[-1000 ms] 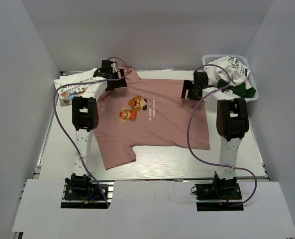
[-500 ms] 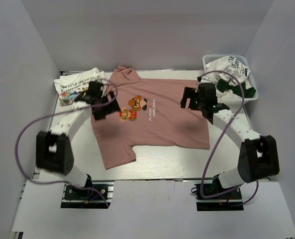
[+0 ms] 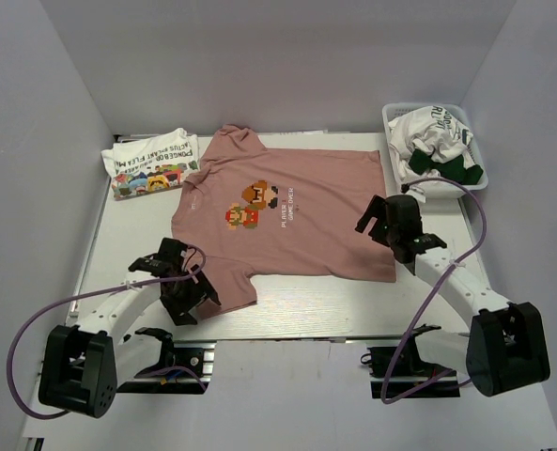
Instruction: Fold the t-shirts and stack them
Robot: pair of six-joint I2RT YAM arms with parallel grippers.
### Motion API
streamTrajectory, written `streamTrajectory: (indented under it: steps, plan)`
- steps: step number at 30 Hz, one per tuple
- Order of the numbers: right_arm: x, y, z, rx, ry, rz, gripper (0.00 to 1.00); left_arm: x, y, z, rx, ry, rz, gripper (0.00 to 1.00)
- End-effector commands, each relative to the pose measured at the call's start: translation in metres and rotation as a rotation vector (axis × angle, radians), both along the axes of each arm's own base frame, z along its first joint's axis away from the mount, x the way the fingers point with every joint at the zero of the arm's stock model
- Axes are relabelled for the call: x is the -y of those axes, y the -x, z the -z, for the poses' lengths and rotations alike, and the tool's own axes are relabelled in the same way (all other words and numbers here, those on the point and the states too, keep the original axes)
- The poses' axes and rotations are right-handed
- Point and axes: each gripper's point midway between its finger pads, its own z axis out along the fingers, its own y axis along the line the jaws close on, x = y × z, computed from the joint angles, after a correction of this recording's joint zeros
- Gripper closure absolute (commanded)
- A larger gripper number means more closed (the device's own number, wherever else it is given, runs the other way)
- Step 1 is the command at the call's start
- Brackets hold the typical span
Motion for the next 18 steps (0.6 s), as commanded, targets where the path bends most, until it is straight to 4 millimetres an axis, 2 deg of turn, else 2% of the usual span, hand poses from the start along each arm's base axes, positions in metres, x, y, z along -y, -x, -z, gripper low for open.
streamTrajectory:
  steps: [1, 2, 3, 4, 6, 7, 8, 9, 11, 13, 18]
  plan:
    - [0.011, 0.0, -0.009, 0.042, -0.031, 0.091, 0.1, 0.004, 0.0, 0.008, -0.007, 0.018, -0.027, 0.14]
    - [0.015, 0.001, -0.011, 0.053, -0.019, 0.11, 0.1, 0.003, 0.002, 0.013, -0.02, 0.014, -0.027, 0.18]
    - [0.015, 0.003, -0.01, 0.044, -0.021, 0.106, 0.1, 0.007, -0.003, 0.013, -0.005, 0.033, -0.024, 0.24]
    - [0.018, 0.01, -0.009, 0.03, -0.017, 0.115, 0.1, 0.007, 0.0, 0.019, -0.025, 0.028, -0.015, 0.35]
    - [0.024, 0.015, -0.007, 0.018, 0.002, 0.139, 0.1, 0.008, -0.001, 0.024, -0.03, 0.027, -0.015, 0.48]
    - [0.027, 0.023, -0.003, -0.006, 0.009, 0.146, 0.1, 0.008, -0.002, 0.025, -0.03, 0.027, -0.015, 0.75]
    - [0.036, 0.033, 0.005, -0.045, 0.031, 0.186, 0.1, 0.01, -0.005, 0.022, -0.023, 0.037, 0.001, 0.9]
    - [0.04, 0.039, 0.01, -0.068, 0.038, 0.205, 0.1, 0.01, -0.004, 0.023, -0.031, 0.035, 0.001, 1.0]
    - [0.054, 0.071, 0.029, -0.173, 0.074, 0.253, 0.1, 0.011, -0.01, 0.017, -0.007, 0.039, 0.011, 1.0]
    - [0.056, 0.089, 0.036, -0.212, 0.06, 0.25, 0.1, 0.01, -0.005, 0.012, -0.004, 0.038, 0.019, 1.0]
    - [0.046, 0.121, 0.074, -0.329, 0.005, 0.197, 0.11, 0.01, -0.009, 0.0, 0.04, 0.046, 0.029, 1.0]
